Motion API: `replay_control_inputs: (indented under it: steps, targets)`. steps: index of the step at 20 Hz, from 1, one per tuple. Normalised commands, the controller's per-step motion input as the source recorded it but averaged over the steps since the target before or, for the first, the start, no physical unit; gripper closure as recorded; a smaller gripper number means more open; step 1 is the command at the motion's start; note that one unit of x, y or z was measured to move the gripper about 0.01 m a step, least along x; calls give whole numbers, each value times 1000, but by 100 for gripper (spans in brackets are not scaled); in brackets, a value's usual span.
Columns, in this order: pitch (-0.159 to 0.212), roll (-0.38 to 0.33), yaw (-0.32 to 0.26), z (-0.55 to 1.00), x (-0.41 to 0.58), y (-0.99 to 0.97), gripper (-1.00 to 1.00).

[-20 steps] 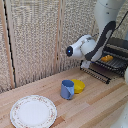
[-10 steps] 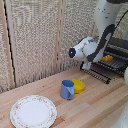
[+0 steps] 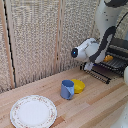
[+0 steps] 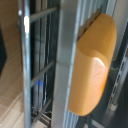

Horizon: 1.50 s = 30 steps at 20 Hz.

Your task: Kindly employ your clamp to softly take hold of the bread. Delicately rest it on the oven pan, verifying that it is even on the surface. Using your clamp and attentiveness, smoothly glide the pan into the oven and along the appropriate brackets, securing it in position.

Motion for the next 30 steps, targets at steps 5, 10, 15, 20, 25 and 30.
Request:
replay_control_inputs:
  steps: [5, 10, 15, 20, 25, 30]
  targets:
    - [99, 7, 9, 30, 199, -128, 100]
    - [113, 6, -5, 177, 300, -121, 100]
    - [208, 77, -59, 531, 398, -198, 100]
    - [162, 159, -116, 507, 515, -141, 100]
    - [201, 194, -118, 388, 465, -101, 100]
    - [164, 126, -91, 606, 459, -391, 100]
